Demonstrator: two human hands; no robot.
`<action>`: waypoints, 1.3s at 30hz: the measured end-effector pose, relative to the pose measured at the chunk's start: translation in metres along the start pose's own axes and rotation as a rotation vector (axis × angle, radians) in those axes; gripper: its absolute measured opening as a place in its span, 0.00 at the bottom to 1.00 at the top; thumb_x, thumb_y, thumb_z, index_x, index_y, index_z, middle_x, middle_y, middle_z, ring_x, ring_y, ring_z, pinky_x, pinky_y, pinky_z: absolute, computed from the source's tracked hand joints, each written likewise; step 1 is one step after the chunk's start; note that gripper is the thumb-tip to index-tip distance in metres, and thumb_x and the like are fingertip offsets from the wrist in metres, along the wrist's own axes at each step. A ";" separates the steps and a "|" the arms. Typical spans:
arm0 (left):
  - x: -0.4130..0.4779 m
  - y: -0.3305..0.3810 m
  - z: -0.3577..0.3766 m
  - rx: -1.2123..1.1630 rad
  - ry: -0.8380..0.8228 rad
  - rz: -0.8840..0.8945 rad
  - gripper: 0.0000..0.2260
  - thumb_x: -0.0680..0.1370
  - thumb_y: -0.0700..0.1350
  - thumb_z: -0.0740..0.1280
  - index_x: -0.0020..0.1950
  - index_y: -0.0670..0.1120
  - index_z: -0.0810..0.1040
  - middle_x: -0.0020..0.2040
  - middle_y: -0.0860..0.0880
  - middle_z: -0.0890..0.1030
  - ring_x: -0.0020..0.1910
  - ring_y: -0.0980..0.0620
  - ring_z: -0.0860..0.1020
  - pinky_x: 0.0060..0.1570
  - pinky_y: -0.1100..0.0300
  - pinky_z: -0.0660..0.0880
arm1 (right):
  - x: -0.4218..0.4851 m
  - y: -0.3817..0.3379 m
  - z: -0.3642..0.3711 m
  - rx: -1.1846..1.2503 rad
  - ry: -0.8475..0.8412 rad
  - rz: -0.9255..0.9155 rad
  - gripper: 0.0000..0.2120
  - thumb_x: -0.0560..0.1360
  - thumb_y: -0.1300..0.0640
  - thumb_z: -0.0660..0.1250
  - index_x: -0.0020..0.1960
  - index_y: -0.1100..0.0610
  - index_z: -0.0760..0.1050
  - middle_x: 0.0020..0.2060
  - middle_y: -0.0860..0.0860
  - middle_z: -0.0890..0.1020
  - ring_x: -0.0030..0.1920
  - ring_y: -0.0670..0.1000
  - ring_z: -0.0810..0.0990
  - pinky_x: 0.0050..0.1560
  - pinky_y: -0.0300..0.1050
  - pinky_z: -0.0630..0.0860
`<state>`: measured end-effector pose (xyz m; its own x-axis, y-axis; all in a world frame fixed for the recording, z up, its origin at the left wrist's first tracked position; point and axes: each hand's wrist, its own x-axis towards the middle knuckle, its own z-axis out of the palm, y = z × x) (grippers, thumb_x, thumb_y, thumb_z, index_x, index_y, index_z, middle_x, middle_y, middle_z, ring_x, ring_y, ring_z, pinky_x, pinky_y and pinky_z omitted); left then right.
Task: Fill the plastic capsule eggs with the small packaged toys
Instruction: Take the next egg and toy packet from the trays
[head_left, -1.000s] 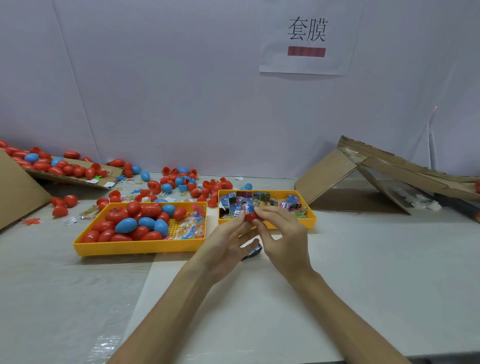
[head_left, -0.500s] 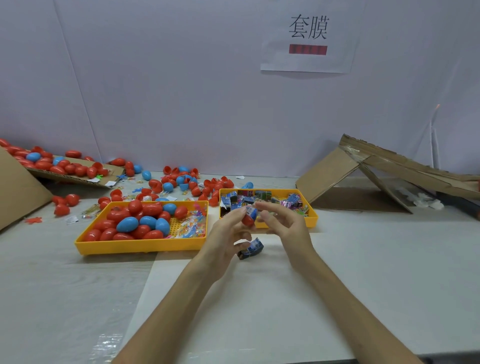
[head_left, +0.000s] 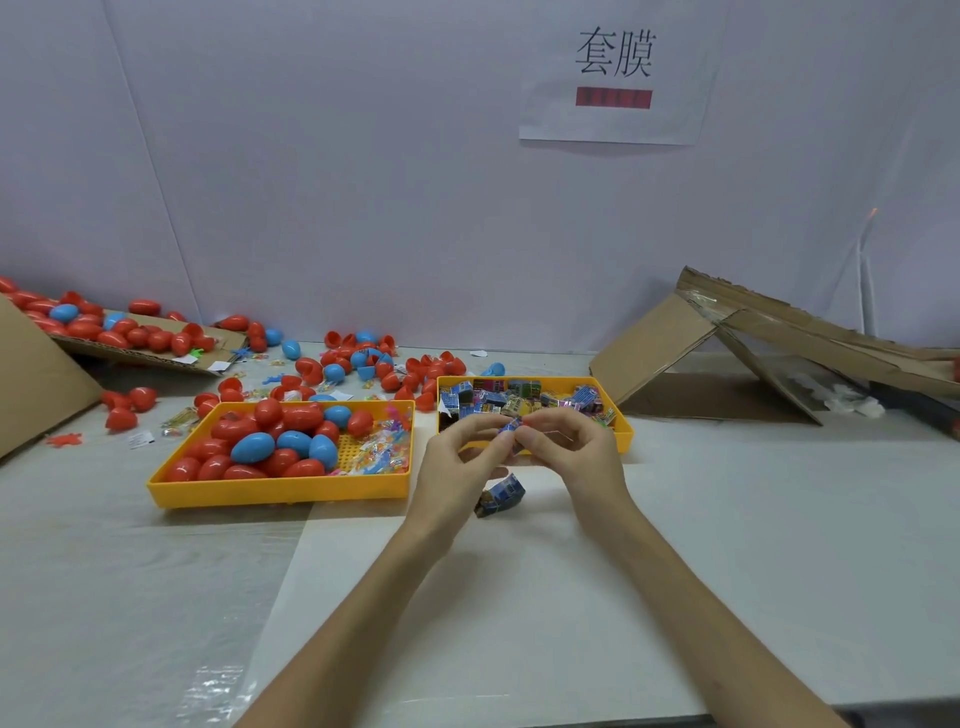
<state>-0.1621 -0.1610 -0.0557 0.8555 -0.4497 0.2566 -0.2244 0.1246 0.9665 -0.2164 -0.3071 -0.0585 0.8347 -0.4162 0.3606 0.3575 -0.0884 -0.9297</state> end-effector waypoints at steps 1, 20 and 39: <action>0.000 0.000 -0.001 -0.030 0.015 -0.017 0.06 0.80 0.45 0.70 0.57 0.52 0.83 0.49 0.52 0.86 0.48 0.54 0.85 0.44 0.63 0.81 | 0.000 0.000 0.000 0.035 -0.005 0.009 0.10 0.70 0.52 0.75 0.49 0.56 0.84 0.45 0.55 0.87 0.49 0.57 0.86 0.49 0.52 0.84; 0.004 -0.003 -0.003 0.104 -0.009 0.041 0.18 0.78 0.42 0.73 0.68 0.49 0.79 0.50 0.56 0.85 0.48 0.62 0.83 0.46 0.67 0.80 | 0.000 0.000 0.002 0.032 0.002 0.029 0.11 0.74 0.54 0.72 0.46 0.62 0.82 0.41 0.55 0.86 0.44 0.58 0.87 0.46 0.49 0.84; 0.002 -0.001 -0.004 0.257 0.069 0.203 0.19 0.74 0.42 0.77 0.64 0.47 0.82 0.51 0.54 0.85 0.49 0.58 0.84 0.51 0.63 0.82 | -0.004 -0.008 0.004 0.047 -0.012 0.030 0.12 0.72 0.52 0.72 0.42 0.61 0.79 0.41 0.58 0.86 0.44 0.58 0.87 0.43 0.45 0.83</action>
<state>-0.1584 -0.1580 -0.0565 0.8090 -0.3762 0.4516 -0.4964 -0.0259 0.8677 -0.2207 -0.3016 -0.0526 0.8503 -0.4071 0.3336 0.3511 -0.0336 -0.9357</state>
